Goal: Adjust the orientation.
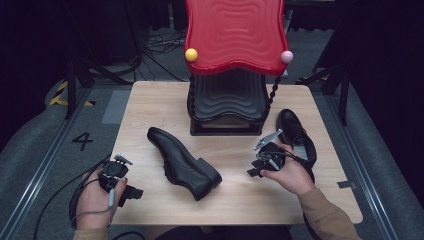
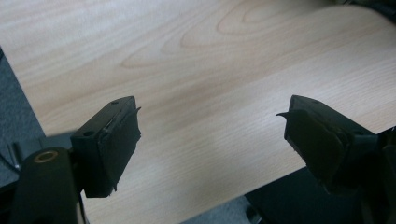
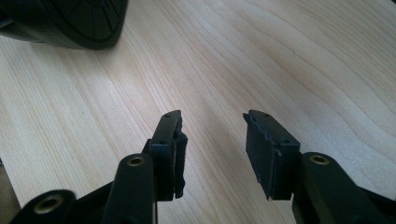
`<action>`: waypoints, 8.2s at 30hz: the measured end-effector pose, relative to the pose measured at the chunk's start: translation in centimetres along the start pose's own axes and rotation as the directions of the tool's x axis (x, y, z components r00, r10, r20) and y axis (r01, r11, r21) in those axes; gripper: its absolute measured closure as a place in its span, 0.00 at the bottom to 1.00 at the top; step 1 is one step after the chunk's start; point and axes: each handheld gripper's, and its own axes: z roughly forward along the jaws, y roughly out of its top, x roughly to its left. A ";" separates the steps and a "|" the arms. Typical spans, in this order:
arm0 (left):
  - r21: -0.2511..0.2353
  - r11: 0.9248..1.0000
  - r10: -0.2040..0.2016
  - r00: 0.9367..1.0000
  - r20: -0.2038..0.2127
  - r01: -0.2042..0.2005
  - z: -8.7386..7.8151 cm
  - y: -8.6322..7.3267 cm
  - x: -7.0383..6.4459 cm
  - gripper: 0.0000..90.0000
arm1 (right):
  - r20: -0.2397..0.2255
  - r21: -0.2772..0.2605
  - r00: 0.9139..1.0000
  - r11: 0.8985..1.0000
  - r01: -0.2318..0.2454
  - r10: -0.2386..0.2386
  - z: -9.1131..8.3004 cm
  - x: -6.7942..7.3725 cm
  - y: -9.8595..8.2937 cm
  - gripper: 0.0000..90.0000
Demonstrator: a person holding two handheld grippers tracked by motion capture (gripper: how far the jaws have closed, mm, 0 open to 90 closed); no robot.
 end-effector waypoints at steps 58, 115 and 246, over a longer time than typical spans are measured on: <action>-0.085 0.988 0.133 0.988 0.077 -0.126 -1.3 0.4 -0.6 0.20 | -0.109 -0.024 0.980 0.986 0.163 -0.165 1.4 7.9 7.6 1.00; -0.079 0.985 0.159 0.982 0.099 -0.152 -0.6 2.0 -0.4 0.20 | 0.107 -0.016 0.978 0.984 0.180 -0.177 -3.2 4.4 9.7 0.76; -0.044 0.972 0.235 0.965 0.116 -0.231 0.7 5.2 -2.3 0.20 | 0.279 -0.041 0.895 0.936 -0.350 0.347 -7.4 -5.0 -5.8 0.61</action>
